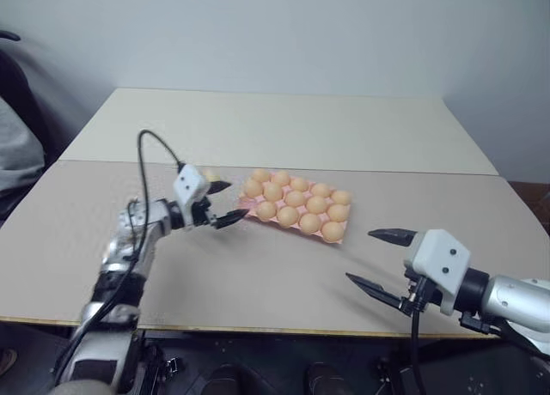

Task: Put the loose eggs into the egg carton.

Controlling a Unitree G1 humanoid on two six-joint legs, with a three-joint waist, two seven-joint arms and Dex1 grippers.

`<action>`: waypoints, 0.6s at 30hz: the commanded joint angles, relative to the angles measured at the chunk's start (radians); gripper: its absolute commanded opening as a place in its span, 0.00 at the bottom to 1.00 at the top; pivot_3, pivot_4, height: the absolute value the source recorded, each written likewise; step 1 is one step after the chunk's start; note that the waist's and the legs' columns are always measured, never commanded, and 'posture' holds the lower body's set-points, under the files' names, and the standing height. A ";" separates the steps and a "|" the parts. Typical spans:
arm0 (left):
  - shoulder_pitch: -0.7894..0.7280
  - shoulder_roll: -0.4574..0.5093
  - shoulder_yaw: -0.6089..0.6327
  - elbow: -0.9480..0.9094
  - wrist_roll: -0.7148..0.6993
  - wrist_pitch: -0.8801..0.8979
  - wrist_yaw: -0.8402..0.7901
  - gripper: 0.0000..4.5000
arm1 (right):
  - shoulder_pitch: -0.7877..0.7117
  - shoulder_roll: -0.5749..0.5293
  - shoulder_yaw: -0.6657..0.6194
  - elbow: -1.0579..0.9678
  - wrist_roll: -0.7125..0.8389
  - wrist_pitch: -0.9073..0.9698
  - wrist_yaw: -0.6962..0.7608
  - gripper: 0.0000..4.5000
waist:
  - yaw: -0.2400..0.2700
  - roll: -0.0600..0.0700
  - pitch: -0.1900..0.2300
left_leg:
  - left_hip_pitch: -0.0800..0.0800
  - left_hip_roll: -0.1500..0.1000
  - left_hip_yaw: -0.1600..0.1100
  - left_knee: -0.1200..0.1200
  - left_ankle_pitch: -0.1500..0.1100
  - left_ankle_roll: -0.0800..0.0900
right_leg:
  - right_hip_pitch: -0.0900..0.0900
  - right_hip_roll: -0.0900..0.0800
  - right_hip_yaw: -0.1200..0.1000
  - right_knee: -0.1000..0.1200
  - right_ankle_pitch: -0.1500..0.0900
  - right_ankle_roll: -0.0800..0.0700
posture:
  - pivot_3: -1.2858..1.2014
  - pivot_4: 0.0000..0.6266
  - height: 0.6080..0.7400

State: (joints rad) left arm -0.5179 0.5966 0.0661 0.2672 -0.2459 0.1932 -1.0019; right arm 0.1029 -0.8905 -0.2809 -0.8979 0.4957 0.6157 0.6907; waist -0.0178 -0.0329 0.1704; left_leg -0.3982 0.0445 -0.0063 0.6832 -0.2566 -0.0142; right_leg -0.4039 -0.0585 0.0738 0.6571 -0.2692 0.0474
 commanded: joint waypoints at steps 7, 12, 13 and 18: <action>0.353 0.174 0.281 -0.495 -0.214 0.217 0.013 1.00 | -0.065 -0.002 0.010 0.045 0.011 -0.058 0.068 1.00 | 0.006 0.000 0.000 | 0.000 0.001 0.000 0.000 0.000 0.000 | 0.000 0.000 -0.001 -0.001 0.000 0.000 | 0.52 0.24 1.00; 0.446 0.204 0.424 -0.602 -0.298 0.354 0.111 1.00 | -0.115 -0.007 0.055 0.095 -0.002 -0.087 0.106 1.00 | 0.006 0.000 0.000 | 0.003 0.001 0.000 0.000 0.000 0.000 | 0.002 0.000 -0.001 0.000 0.000 0.000 | 0.52 0.24 1.00; 0.451 0.205 0.431 -0.609 -0.294 0.356 0.125 1.00 | -0.123 -0.007 0.060 0.101 -0.002 -0.090 0.112 1.00 | 0.006 0.000 0.000 | 0.004 0.001 0.000 0.000 0.000 0.000 | 0.003 0.000 -0.001 0.000 0.000 0.000 | 0.52 0.24 1.00; 0.457 0.189 0.457 -0.634 -0.310 0.368 0.182 1.00 | -0.158 -0.010 0.083 0.135 -0.009 -0.107 0.138 1.00 | 0.005 0.000 0.000 | 0.007 0.001 0.001 -0.002 0.000 0.000 | 0.006 0.000 -0.001 -0.002 0.000 -0.001 | 0.52 0.24 1.00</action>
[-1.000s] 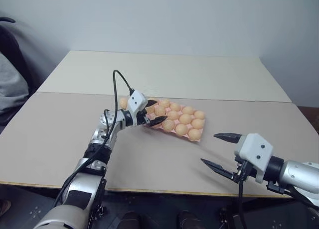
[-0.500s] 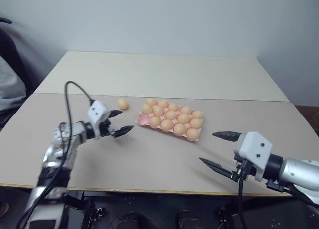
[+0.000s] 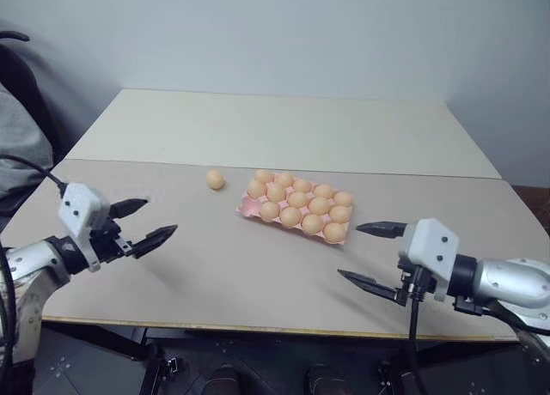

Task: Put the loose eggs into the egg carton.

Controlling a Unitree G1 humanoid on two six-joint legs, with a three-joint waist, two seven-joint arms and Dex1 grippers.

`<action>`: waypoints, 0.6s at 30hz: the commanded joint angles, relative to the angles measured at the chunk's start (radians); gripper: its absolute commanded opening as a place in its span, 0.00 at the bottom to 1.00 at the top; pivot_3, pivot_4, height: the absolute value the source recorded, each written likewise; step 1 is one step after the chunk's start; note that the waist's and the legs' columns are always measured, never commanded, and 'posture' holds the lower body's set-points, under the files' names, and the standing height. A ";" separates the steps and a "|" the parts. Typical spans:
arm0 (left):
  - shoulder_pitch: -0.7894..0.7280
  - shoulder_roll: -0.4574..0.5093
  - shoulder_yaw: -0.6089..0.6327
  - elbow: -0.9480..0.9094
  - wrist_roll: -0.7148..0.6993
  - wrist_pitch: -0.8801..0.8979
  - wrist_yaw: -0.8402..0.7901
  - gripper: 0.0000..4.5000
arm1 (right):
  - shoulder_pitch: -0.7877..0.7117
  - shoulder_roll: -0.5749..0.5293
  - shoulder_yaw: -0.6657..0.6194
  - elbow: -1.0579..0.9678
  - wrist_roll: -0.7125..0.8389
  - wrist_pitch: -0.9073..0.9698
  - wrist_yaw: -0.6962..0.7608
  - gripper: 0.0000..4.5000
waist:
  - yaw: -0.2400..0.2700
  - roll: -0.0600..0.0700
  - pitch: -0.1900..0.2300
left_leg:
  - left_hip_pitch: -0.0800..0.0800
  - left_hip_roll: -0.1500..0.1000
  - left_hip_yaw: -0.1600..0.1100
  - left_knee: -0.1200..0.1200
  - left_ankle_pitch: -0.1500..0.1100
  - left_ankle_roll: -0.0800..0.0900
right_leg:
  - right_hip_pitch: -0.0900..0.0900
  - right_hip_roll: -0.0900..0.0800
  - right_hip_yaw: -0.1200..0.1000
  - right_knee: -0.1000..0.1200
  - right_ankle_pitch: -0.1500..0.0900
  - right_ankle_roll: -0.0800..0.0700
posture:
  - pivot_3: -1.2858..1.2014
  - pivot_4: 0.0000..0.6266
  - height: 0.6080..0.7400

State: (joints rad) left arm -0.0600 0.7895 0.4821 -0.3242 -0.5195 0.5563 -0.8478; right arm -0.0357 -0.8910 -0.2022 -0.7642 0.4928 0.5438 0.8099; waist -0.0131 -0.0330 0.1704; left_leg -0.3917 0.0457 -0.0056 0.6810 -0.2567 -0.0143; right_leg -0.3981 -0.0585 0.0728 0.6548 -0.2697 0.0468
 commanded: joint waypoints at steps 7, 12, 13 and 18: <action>-0.139 -0.056 -0.074 0.054 0.053 0.029 0.216 1.00 | -0.038 -0.005 0.021 0.019 -0.026 -0.044 0.024 1.00 | 0.006 0.000 0.000 | 0.001 0.000 0.000 0.000 0.000 0.000 | 0.001 0.000 0.000 0.001 0.000 0.000 | 0.52 0.24 1.00; -0.350 -0.161 -0.189 0.191 0.123 0.079 0.375 1.00 | -0.038 -0.007 0.025 0.007 -0.034 -0.034 0.016 1.00 | 0.011 -0.001 -0.001 | 0.003 -0.001 -0.001 0.000 0.000 0.000 | 0.006 0.000 -0.001 -0.002 0.000 0.000 | 0.52 0.24 1.00; -0.369 -0.173 -0.206 0.211 0.130 0.074 0.378 1.00 | -0.034 -0.009 0.021 0.005 -0.037 -0.032 0.013 1.00 | 0.009 -0.001 -0.001 | 0.003 -0.001 -0.001 0.000 0.000 0.000 | 0.006 0.000 -0.001 -0.003 0.000 0.000 | 0.52 0.24 1.00; -0.488 -0.228 -0.285 0.418 0.214 -0.009 0.411 1.00 | -0.010 -0.011 0.003 -0.013 -0.042 -0.020 0.001 1.00 | 0.002 -0.001 -0.001 | 0.001 -0.001 -0.001 -0.002 0.000 0.000 | 0.004 0.000 -0.001 -0.006 0.000 0.000 | 0.52 0.24 1.00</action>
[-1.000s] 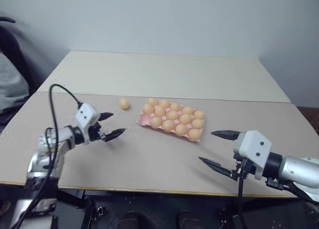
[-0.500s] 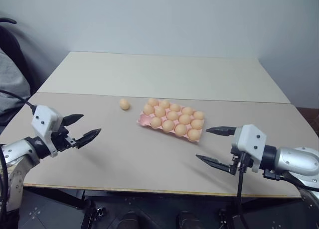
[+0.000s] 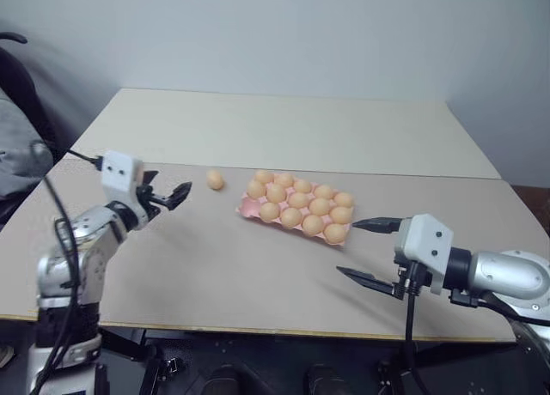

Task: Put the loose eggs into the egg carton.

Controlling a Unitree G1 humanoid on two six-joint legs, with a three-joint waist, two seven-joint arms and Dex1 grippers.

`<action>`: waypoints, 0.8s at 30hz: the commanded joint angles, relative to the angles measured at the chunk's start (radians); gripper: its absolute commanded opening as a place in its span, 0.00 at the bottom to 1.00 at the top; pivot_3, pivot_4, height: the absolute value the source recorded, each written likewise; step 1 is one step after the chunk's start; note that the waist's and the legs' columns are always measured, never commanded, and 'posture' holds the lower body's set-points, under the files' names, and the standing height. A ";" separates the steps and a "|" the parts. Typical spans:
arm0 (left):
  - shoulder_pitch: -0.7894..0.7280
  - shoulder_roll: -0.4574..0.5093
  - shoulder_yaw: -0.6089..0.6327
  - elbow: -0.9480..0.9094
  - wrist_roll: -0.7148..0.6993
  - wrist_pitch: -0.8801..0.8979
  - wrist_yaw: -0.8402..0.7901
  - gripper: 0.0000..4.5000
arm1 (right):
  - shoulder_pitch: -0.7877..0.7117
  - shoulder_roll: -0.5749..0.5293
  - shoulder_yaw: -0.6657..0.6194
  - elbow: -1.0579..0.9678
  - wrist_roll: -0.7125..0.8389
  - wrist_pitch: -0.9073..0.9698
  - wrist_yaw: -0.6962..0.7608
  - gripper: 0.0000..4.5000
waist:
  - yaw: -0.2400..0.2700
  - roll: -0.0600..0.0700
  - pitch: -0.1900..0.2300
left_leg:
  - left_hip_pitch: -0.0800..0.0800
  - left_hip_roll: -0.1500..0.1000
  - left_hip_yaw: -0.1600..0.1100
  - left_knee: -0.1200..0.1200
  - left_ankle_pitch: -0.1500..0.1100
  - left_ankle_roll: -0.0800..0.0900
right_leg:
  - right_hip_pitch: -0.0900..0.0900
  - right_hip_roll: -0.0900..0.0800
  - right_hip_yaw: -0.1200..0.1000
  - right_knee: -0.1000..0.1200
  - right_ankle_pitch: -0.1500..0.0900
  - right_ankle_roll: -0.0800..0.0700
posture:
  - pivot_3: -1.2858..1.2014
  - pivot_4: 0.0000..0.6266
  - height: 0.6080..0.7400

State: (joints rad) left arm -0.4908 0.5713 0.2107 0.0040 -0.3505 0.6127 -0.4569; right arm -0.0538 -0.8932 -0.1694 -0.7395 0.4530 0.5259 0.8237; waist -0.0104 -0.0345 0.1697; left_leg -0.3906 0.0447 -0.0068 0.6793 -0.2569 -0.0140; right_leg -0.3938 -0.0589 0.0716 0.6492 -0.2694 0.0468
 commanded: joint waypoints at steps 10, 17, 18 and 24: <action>-0.346 -0.129 -0.078 0.628 0.165 -0.425 -0.001 1.00 | 0.043 -0.008 -0.059 -0.070 0.004 0.013 -0.041 1.00 | 0.001 0.000 0.000 | 0.000 -0.001 -0.001 0.001 0.000 0.000 | 0.002 0.000 -0.001 -0.001 0.001 0.001 | 0.52 0.24 1.00; -0.493 -0.189 -0.102 0.912 0.218 -0.554 -0.007 1.00 | 0.067 -0.013 -0.084 -0.090 0.008 0.026 -0.053 1.00 | 0.000 -0.001 0.000 | -0.001 -0.002 -0.001 0.001 0.000 0.000 | 0.001 -0.001 -0.001 -0.001 0.001 0.001 | 0.52 0.24 1.00; -0.512 -0.194 -0.104 0.943 0.227 -0.560 0.005 1.00 | 0.071 -0.012 -0.089 -0.093 0.009 0.030 -0.054 1.00 | -0.001 -0.001 0.000 | -0.001 -0.002 -0.001 0.001 0.000 0.000 | 0.001 -0.001 -0.001 -0.001 0.001 0.001 | 0.52 0.24 1.00; -0.581 -0.210 -0.106 1.108 0.263 -0.637 0.038 1.00 | 0.099 -0.010 -0.113 -0.118 0.011 0.049 -0.059 1.00 | -0.002 -0.001 0.000 | -0.001 -0.002 -0.001 0.001 0.000 0.000 | 0.001 -0.001 -0.001 -0.001 0.001 0.001 | 0.52 0.24 1.00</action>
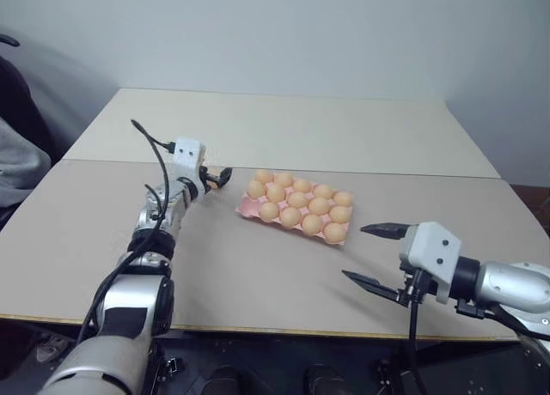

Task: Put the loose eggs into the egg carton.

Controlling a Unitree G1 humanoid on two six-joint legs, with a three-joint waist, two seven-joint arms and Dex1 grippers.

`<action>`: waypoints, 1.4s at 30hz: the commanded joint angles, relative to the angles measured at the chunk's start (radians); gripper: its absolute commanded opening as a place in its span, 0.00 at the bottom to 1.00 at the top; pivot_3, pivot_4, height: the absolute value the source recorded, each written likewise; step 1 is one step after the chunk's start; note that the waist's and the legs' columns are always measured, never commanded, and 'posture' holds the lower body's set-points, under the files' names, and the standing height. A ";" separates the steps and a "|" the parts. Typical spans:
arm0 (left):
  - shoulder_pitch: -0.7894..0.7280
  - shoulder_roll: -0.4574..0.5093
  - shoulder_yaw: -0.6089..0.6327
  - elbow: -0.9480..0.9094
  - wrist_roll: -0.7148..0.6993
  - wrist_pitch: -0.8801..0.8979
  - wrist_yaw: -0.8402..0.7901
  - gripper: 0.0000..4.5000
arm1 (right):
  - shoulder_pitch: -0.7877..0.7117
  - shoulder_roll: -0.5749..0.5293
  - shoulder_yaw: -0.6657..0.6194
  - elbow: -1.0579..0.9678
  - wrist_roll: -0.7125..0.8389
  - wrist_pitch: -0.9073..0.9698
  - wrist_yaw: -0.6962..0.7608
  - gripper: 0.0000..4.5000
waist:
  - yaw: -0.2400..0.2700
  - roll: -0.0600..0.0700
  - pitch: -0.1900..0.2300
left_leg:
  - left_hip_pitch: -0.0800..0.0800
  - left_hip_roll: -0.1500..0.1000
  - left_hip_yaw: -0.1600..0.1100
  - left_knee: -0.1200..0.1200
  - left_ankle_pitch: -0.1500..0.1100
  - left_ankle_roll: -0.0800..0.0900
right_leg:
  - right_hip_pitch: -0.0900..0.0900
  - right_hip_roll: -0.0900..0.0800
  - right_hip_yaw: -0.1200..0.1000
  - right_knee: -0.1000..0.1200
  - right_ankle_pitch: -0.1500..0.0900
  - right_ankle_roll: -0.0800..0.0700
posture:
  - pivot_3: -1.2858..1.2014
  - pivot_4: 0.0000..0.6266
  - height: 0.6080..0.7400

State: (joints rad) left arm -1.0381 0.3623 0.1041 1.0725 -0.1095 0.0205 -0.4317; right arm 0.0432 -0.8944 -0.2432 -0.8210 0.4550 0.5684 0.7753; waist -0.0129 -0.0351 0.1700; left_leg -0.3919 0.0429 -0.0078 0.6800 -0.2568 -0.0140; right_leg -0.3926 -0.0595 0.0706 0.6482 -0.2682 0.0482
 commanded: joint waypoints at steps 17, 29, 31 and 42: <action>-0.077 -0.035 -0.011 0.176 0.091 -0.059 0.099 1.00 | 0.023 -0.004 -0.054 -0.059 0.012 0.029 -0.028 1.00 | 0.002 0.000 0.000 | 0.000 0.000 0.000 0.000 0.000 0.000 | 0.000 0.000 0.000 0.000 0.000 0.000 | 0.52 0.24 1.00; -0.072 -0.049 0.022 0.198 0.091 -0.063 0.123 0.79 | 0.022 -0.001 -0.050 -0.056 0.005 0.028 -0.039 1.00 | 0.002 0.000 0.000 | 0.000 0.000 0.000 0.000 0.000 0.000 | 0.000 0.000 0.000 0.000 0.000 0.000 | 0.52 0.24 1.00; -0.071 -0.049 0.019 0.200 0.098 -0.063 0.125 0.65 | 0.023 -0.001 -0.050 -0.056 0.006 0.029 -0.041 1.00 | 0.002 0.000 0.000 | 0.000 0.000 0.000 0.000 0.000 0.000 | 0.000 0.000 0.000 0.000 0.000 0.000 | 0.52 0.24 1.00; -0.064 -0.049 0.004 0.191 0.126 -0.067 0.128 0.47 | 0.024 -0.002 -0.051 -0.055 0.006 0.027 -0.043 1.00 | 0.002 0.000 0.000 | 0.000 0.000 0.000 0.000 0.000 0.000 | 0.000 0.000 0.000 0.000 0.000 0.000 | 0.52 0.24 1.00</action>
State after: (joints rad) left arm -1.0907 0.3113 0.1135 1.2744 0.0080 -0.0204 -0.3042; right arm 0.0669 -0.8943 -0.2578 -0.8537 0.4550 0.5969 0.7408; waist -0.0112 -0.0352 0.1700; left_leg -0.3919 0.0426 -0.0079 0.6802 -0.2567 -0.0142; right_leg -0.3926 -0.0595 0.0704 0.6485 -0.2680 0.0486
